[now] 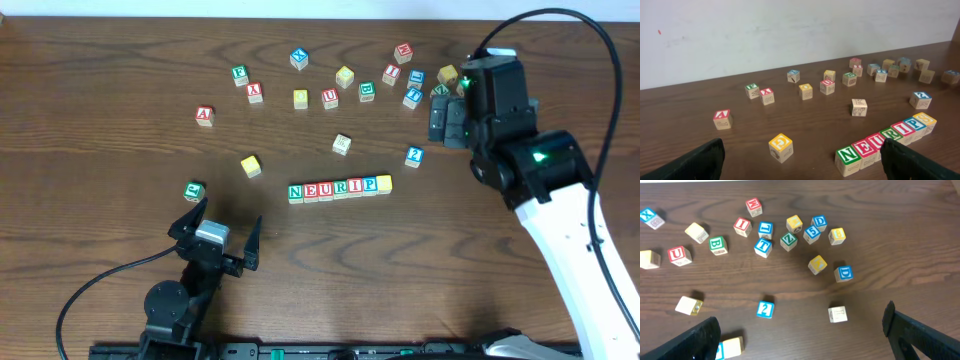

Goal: Spell out NEURIPS

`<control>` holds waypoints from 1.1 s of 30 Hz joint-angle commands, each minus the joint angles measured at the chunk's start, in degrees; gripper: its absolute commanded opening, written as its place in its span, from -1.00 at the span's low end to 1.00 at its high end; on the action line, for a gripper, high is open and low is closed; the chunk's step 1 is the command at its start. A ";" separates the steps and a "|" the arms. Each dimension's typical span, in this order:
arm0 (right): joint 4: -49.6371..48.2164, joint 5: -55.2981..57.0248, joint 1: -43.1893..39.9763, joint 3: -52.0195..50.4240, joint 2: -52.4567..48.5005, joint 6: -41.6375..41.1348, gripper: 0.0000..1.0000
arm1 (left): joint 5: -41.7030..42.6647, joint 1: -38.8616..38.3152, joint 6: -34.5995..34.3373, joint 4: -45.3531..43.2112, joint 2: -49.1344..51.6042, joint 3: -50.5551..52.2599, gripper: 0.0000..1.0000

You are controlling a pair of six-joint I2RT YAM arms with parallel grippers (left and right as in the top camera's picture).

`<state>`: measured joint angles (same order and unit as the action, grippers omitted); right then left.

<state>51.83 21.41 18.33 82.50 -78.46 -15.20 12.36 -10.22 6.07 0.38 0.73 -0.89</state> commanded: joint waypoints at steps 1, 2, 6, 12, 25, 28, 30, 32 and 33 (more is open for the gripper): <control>0.66 0.96 -0.24 0.63 7.37 1.14 0.98 | 2.01 0.28 0.55 2.36 -0.55 0.66 0.96; 0.85 0.90 -0.24 0.61 9.09 1.14 0.99 | 1.99 0.28 0.55 2.38 -0.55 0.66 0.96; -2.89 0.04 -0.24 -1.09 17.46 2.84 0.98 | 2.01 0.28 0.55 2.36 -0.55 0.66 0.96; -18.75 -7.06 -0.98 -13.20 31.01 18.67 0.99 | 1.99 0.28 0.55 2.36 -0.55 0.66 0.95; -47.21 -22.14 -5.75 -57.66 58.03 26.69 0.99 | 2.01 0.28 0.55 2.38 -0.55 0.66 0.95; -47.17 -24.22 -7.19 -62.79 62.66 27.30 0.99 | 1.99 0.28 0.55 2.36 -0.55 0.66 0.95; -46.45 -24.92 -7.85 -65.55 65.24 28.41 0.99 | 2.01 0.28 0.55 2.36 -0.55 0.66 0.96; -45.48 -26.38 -8.20 -67.73 67.36 31.41 0.98 | 2.01 0.28 0.55 2.36 -0.55 0.66 0.95; -45.00 -27.52 -8.41 -68.83 68.37 33.31 0.99 | 1.99 0.28 0.55 2.38 -0.55 0.66 0.96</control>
<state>6.20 -1.89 10.85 16.10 -12.53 12.62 12.60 -10.22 6.09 0.49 0.73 -0.99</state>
